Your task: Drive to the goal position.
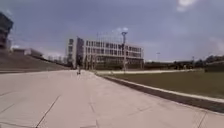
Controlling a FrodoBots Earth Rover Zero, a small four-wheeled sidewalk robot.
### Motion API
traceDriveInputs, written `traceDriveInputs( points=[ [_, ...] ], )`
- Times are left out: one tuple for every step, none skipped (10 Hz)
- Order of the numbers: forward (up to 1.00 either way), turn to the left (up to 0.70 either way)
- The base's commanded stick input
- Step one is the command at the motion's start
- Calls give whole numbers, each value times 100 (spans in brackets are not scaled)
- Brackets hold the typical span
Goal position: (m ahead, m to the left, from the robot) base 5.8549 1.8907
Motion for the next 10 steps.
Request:
traceDriveInputs(
  points=[
    [70, 0],
    [70, 0],
    [70, 0],
    [70, 0],
    [70, 0],
    [70, 0],
    [70, 0],
    [70, 0],
    [70, 0],
    [70, 0]
  ],
)
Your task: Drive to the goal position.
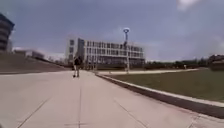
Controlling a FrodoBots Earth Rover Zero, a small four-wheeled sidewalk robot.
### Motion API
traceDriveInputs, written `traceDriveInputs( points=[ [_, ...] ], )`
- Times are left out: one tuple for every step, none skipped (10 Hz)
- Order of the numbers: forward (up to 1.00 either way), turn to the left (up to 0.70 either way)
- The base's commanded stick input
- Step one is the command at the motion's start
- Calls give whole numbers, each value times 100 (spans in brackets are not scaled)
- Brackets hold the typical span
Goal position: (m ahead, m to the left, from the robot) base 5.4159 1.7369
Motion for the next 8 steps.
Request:
traceDriveInputs(
  points=[
    [70, 0],
    [70, 0],
    [70, 0],
    [70, 0],
    [70, 0],
    [70, 0],
    [70, 0],
    [70, 0]
  ],
)
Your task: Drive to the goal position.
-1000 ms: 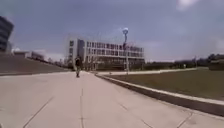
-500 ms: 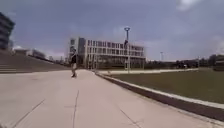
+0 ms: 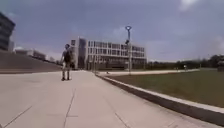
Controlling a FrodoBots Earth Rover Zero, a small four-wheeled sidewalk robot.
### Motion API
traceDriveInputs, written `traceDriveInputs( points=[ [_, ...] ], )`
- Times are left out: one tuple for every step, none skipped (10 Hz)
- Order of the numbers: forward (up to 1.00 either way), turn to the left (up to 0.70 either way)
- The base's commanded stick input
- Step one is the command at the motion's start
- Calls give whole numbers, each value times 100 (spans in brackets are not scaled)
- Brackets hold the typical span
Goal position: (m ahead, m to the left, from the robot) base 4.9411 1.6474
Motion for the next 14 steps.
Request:
traceDriveInputs(
  points=[
    [70, 0],
    [70, 0],
    [0, 0],
    [0, 0],
    [0, 0],
    [0, 0],
    [24, 0],
    [53, 0],
    [70, 35],
    [70, 35],
    [70, 22],
    [70, 7],
    [70, 0],
    [70, 0]
  ],
)
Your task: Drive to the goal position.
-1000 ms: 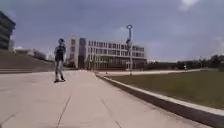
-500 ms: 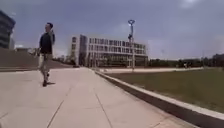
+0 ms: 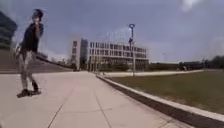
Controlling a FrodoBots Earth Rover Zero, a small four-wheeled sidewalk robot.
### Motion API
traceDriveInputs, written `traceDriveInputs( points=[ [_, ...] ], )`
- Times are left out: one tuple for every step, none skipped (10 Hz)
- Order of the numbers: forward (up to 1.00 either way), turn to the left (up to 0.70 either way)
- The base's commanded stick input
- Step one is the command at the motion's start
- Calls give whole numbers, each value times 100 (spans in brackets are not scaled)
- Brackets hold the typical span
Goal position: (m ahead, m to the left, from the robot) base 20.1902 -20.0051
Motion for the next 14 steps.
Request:
traceDriveInputs(
  points=[
    [70, 0],
    [70, 0],
    [70, 0],
    [70, 4],
    [70, 19],
    [70, 27],
    [70, 8],
    [70, 3],
    [70, 0],
    [70, 0],
    [70, 0],
    [70, 0],
    [70, 0],
    [70, 0]
  ],
)
